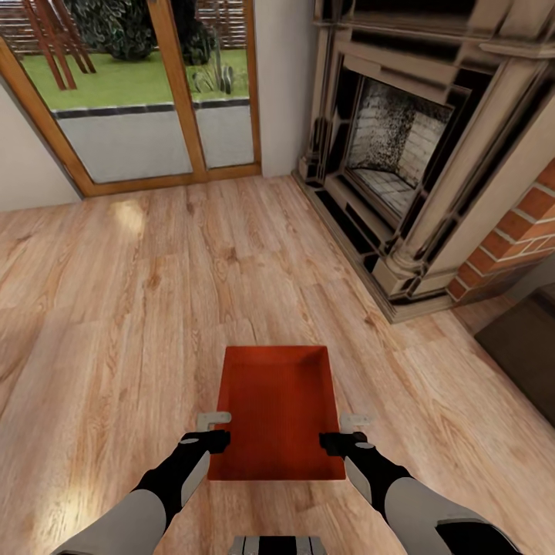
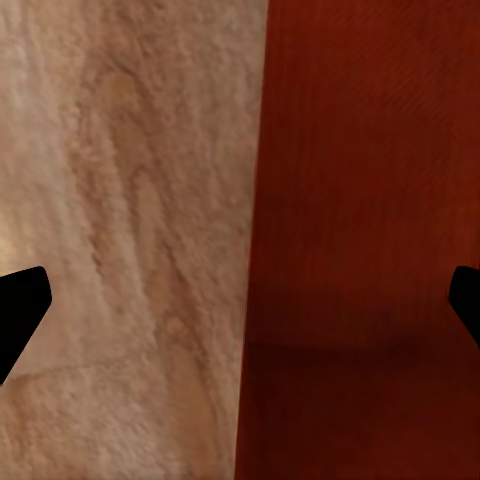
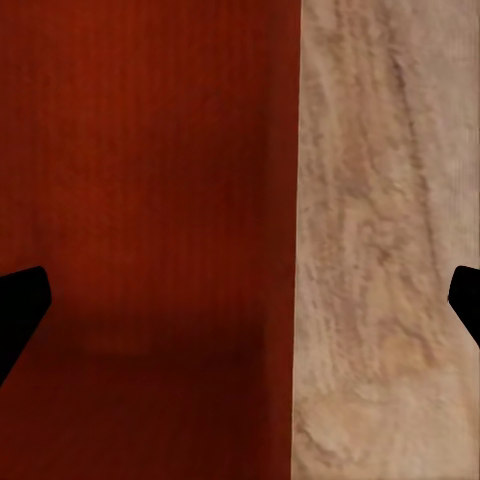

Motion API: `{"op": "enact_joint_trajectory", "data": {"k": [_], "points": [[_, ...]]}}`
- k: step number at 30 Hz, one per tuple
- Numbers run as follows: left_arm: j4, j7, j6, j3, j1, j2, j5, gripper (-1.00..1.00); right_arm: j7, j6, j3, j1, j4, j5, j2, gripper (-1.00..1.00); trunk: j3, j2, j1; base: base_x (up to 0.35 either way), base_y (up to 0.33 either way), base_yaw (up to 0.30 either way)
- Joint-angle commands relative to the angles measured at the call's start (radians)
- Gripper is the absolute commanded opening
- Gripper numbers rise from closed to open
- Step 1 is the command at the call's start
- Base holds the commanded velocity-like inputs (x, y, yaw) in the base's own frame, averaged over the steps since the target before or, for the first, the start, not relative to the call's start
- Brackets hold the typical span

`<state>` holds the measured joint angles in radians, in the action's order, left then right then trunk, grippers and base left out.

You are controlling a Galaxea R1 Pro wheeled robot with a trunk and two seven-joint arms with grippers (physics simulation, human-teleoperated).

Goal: Move the two storage containers from the living room to the garage. In the garage, place one container on the floor and stack the other container on top of it (either order is fine).

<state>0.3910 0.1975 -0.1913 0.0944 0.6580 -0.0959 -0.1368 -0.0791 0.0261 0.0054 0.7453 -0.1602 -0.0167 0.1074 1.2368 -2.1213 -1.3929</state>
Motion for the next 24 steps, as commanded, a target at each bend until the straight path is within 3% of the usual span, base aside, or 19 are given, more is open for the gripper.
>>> {"op": "enact_joint_trajectory", "data": {"k": [1,8,16,24], "points": [[0.002,0.008,-0.005,0.008,0.0,0.001,-0.01,1.0,-0.004,0.002,0.001,0.0,-0.001,-0.002,0.0,1.0,0.004,-0.007,-0.004,0.0,0.0,0.0],[0.002,0.008,-0.007,0.008,0.0,0.001,-0.01,1.0,-0.004,0.002,0.001,0.0,-0.001,-0.002,0.001,1.0,0.026,-0.056,-0.031,0.0,0.0,0.0],[0.003,0.008,-0.008,0.007,0.0,0.001,-0.01,1.0,-0.004,-0.001,0.001,0.0,-0.001,-0.002,0.0,1.0,0.026,-0.056,-0.031,0.0,0.0,0.0],[0.003,0.008,-0.008,0.007,0.0,0.001,-0.01,1.0,-0.002,-0.002,0.001,0.0,-0.001,-0.002,0.0,1.0,0.051,-0.112,-0.061,0.0,0.0,0.0]]}}
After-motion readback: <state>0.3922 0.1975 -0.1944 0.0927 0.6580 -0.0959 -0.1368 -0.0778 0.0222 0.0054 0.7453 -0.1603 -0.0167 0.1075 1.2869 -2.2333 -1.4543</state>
